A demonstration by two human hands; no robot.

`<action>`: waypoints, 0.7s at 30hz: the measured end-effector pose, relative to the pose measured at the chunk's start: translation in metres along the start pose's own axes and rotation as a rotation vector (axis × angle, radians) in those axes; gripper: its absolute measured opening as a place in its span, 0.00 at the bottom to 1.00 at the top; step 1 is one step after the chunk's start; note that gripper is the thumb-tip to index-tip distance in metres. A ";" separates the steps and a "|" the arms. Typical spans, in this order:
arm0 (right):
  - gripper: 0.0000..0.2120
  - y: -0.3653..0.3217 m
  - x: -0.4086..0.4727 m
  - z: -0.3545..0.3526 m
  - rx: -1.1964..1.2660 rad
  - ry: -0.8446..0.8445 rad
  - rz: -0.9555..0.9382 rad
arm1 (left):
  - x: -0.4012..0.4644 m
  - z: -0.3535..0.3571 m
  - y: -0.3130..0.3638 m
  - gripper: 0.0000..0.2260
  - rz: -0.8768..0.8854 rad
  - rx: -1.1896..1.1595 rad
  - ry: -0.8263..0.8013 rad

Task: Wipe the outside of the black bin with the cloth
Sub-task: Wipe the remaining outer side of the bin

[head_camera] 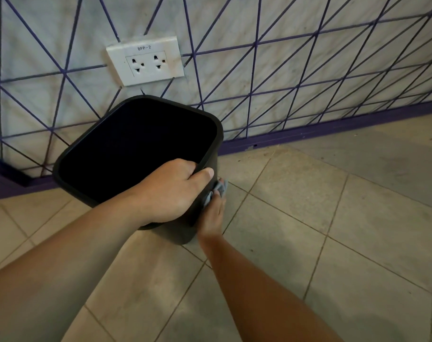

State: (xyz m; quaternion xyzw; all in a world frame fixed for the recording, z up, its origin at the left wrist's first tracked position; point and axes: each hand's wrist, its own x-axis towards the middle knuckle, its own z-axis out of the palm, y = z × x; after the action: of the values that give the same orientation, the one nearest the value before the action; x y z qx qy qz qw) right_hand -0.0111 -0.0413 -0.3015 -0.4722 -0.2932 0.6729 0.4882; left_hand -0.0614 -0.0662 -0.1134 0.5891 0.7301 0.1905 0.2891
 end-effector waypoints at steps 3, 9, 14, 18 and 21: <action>0.23 -0.001 -0.027 0.001 0.051 0.018 0.119 | 0.001 -0.001 -0.002 0.21 -0.003 -0.001 -0.009; 0.26 -0.056 -0.086 0.040 0.095 0.014 -0.202 | 0.003 -0.002 -0.004 0.19 0.001 -0.096 -0.066; 0.33 -0.068 -0.006 0.036 0.000 0.016 -0.247 | 0.002 -0.001 0.001 0.19 0.004 -0.121 -0.040; 0.36 -0.049 0.026 0.029 -0.003 -0.011 -0.158 | 0.004 0.001 0.001 0.20 -0.027 -0.099 0.007; 0.33 -0.029 0.018 0.016 -0.009 0.006 -0.054 | 0.003 0.002 0.001 0.20 -0.025 -0.053 0.046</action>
State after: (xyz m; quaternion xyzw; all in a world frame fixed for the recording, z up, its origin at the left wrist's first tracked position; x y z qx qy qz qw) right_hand -0.0161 -0.0137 -0.2769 -0.4685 -0.3074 0.6566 0.5050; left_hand -0.0594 -0.0629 -0.1146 0.5673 0.7387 0.2197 0.2900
